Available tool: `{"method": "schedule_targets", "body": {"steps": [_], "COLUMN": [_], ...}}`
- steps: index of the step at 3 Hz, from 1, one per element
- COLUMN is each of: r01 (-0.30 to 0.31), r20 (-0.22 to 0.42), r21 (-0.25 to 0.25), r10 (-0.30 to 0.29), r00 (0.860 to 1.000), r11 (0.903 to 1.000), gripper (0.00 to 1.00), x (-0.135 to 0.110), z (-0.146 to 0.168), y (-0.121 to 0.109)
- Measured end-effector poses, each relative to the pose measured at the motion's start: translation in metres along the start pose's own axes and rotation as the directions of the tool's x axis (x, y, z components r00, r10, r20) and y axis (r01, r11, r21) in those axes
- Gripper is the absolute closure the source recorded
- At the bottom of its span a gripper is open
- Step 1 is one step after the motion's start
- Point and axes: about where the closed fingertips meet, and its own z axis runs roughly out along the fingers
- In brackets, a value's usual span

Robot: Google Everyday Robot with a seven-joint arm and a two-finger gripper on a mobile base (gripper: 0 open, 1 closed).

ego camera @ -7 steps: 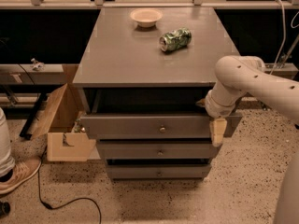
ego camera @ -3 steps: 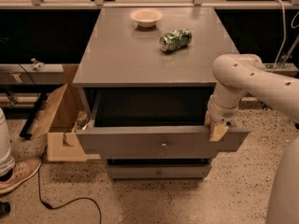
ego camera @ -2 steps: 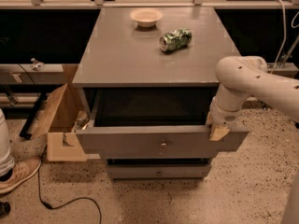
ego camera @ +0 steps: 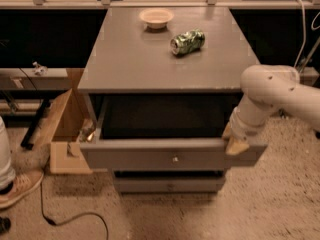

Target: Open top drawer

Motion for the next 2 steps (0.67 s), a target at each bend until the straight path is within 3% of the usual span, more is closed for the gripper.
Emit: {"method": "schedule_targets", "body": {"steps": [1, 2], "r01": [0.000, 0.000], "r20": [0.000, 0.000], "r21": [0.000, 0.000], "r10": [0.000, 0.000], "r00": [1.000, 1.000], "r11": [1.0000, 1.0000], "gripper": [0.81, 0.50], "x": [0.0000, 0.0000], "z": [0.0000, 0.0001], "y": [-0.0001, 0.0000]}}
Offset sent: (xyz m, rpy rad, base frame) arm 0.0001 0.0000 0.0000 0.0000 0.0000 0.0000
